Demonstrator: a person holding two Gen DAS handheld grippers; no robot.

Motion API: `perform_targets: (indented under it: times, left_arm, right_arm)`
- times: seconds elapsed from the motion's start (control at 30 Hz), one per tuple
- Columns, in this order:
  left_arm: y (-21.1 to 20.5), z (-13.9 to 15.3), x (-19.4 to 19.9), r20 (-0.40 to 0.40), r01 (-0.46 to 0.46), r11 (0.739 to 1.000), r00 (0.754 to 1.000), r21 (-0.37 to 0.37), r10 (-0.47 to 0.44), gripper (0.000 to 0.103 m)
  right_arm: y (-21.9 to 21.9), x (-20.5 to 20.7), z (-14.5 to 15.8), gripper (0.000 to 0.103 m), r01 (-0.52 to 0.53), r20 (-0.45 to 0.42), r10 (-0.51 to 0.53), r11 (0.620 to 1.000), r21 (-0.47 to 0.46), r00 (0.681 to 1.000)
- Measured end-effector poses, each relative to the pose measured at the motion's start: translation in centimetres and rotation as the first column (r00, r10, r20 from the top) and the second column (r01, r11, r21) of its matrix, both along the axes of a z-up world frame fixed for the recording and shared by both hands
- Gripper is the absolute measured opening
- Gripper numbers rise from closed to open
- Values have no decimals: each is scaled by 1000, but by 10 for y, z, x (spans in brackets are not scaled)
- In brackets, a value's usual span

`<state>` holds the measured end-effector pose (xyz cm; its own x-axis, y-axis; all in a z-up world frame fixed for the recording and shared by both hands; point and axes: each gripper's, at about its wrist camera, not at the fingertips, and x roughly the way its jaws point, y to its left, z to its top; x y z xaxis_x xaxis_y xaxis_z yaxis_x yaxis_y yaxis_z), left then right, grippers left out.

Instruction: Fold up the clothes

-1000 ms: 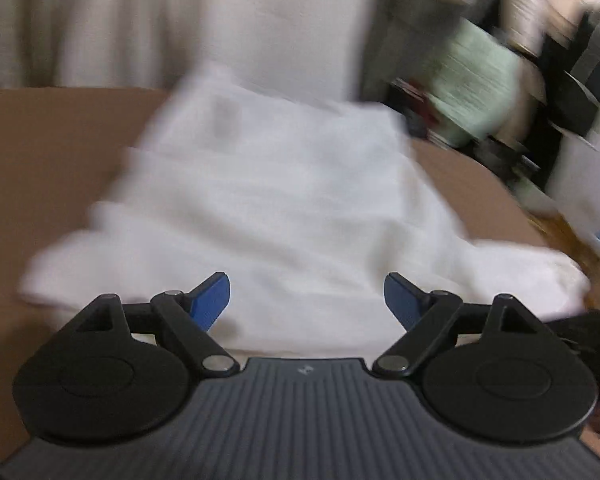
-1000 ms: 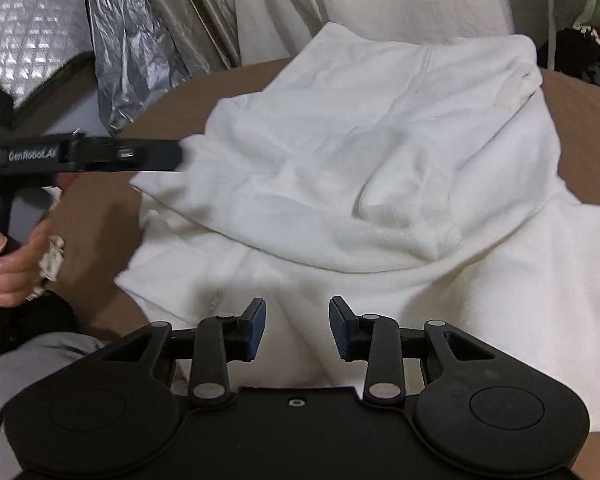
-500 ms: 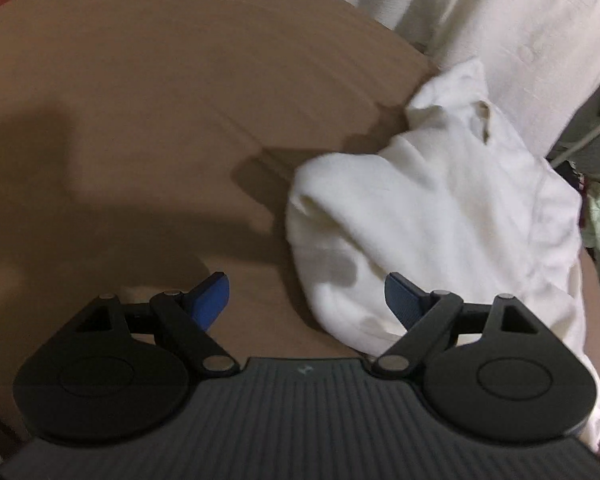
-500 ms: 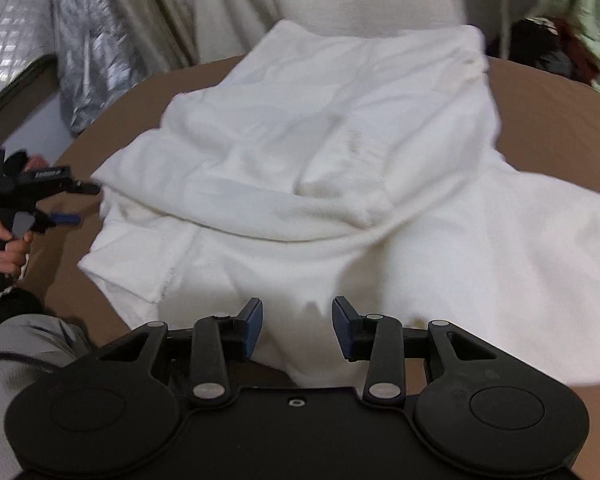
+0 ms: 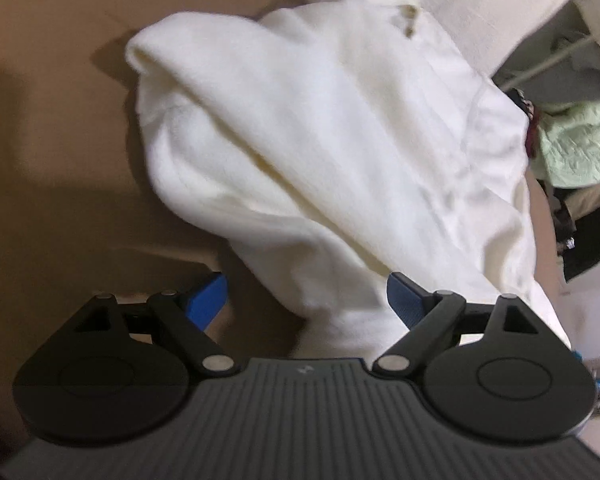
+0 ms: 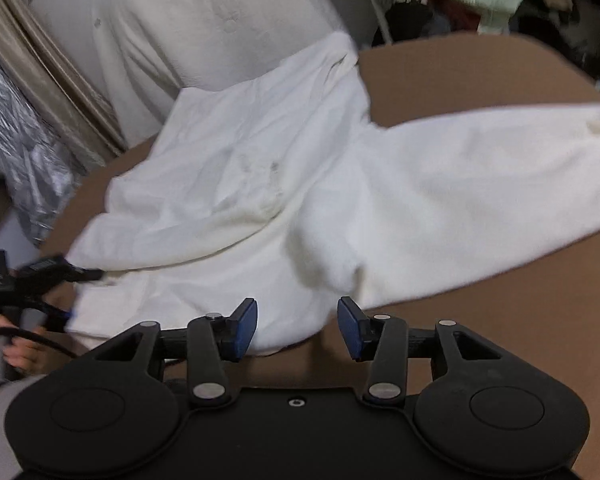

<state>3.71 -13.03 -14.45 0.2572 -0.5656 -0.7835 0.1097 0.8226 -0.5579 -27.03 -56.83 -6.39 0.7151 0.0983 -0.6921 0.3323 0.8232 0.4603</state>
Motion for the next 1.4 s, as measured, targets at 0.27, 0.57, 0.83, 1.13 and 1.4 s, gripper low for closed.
perform_targets:
  times: [0.27,0.57,0.83,1.13,1.4]
  left_arm:
    - [-11,17,-41,45,266,960,962,82,-270,92]
    - [5,-11,-22,63,273,960,961,-59,-269,10]
    - [33,56,-73,235,366,924,913,-112,-334,9]
    - [7,16,-72,108,413,910,903,43,-415,12]
    - [3,11,-72,71,400,904,908,150,-413,48]
  right_arm:
    - [69,59,12,62,-386,-95,390,920,61,916]
    - [123,103,12,11,-505,-247,478,861,-54,843]
    - [146,80,55,11,-561,-295,500,807,-183,815]
    - [155,75,8,11,-555,-343,509,831,-44,790]
    - [121,63,11,27,-496,-208,490,868,29,846]
